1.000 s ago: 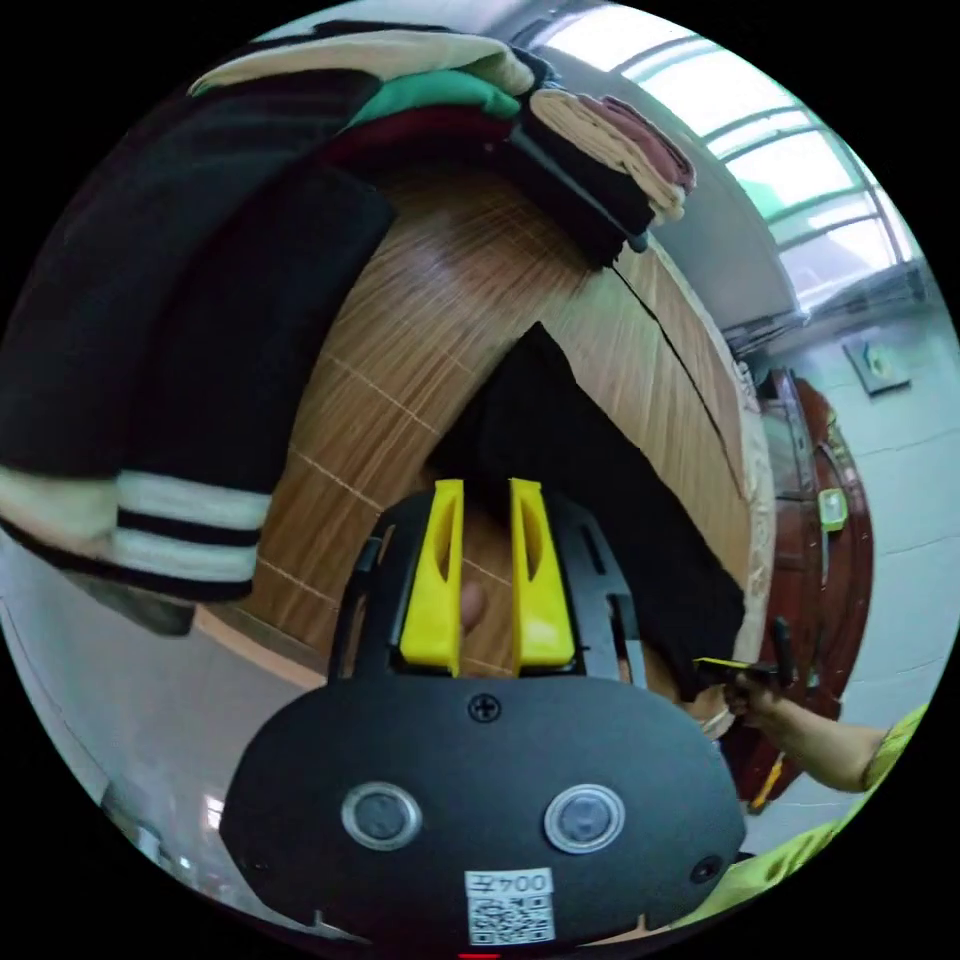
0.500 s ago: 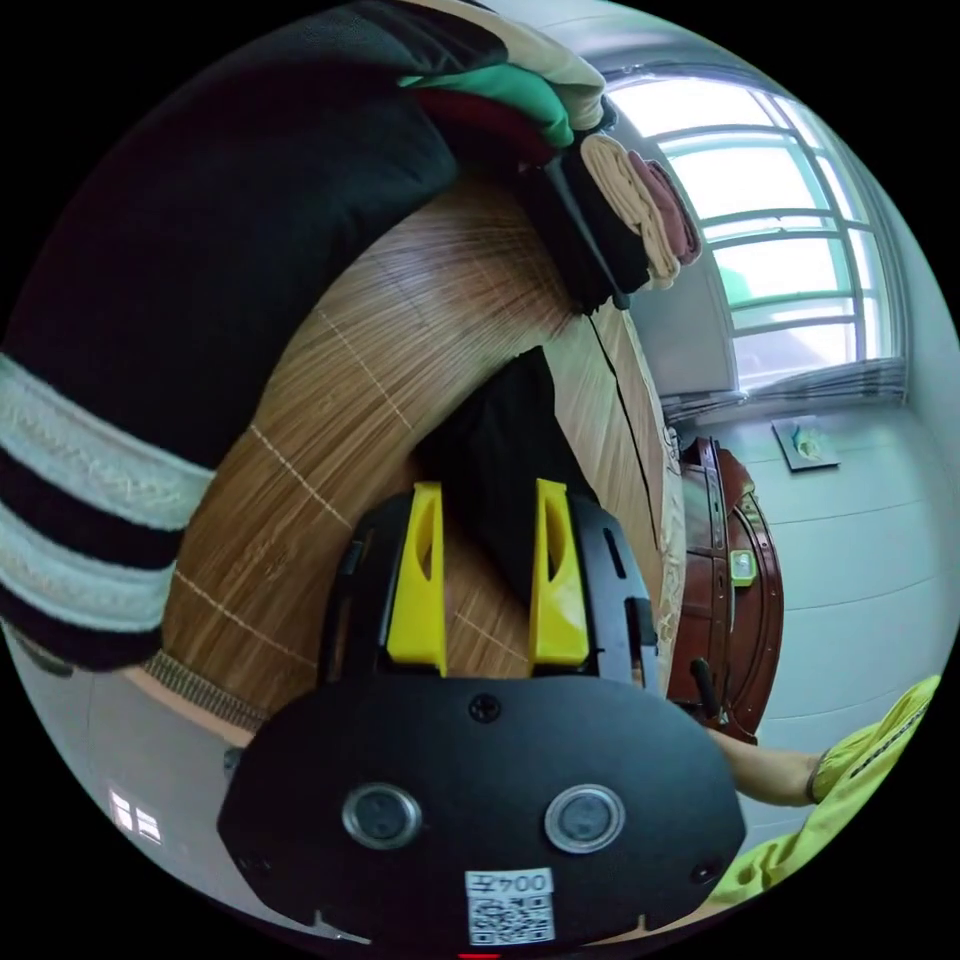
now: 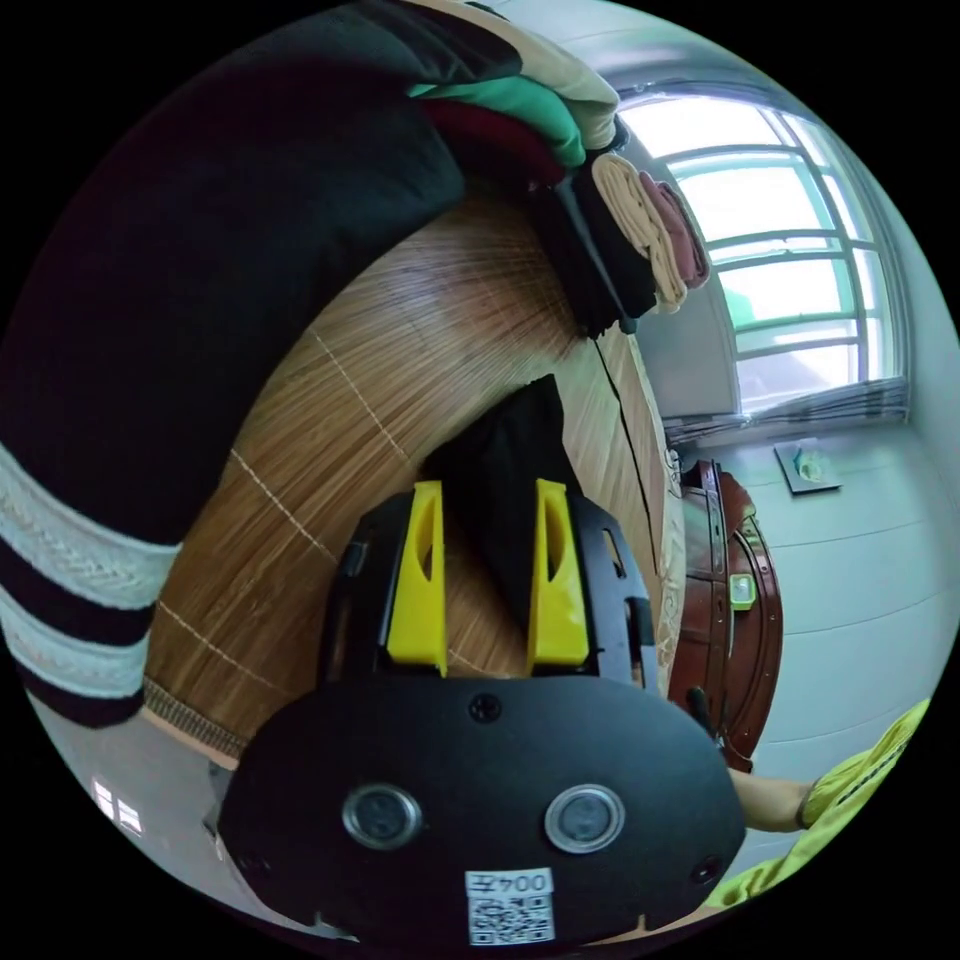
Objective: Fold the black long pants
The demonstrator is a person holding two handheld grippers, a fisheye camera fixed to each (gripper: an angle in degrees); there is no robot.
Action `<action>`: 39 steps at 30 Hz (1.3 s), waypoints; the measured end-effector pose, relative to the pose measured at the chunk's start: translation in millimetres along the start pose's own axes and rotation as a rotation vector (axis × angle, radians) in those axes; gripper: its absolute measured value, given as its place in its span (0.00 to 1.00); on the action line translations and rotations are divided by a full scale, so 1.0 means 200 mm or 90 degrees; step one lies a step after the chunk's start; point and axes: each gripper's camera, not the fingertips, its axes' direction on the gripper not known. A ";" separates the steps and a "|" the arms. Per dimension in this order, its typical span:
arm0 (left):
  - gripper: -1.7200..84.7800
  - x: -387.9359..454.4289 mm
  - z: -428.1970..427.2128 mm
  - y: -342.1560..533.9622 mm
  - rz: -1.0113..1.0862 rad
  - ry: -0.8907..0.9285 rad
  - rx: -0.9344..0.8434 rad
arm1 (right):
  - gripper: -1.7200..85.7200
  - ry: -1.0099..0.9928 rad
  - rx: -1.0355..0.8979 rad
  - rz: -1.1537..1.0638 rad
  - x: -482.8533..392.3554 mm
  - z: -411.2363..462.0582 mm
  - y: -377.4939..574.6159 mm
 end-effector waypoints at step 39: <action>0.07 1.08 2.05 2.85 0.793 0.098 -0.330 | 0.20 -0.921 0.258 0.265 2.53 0.23 1.19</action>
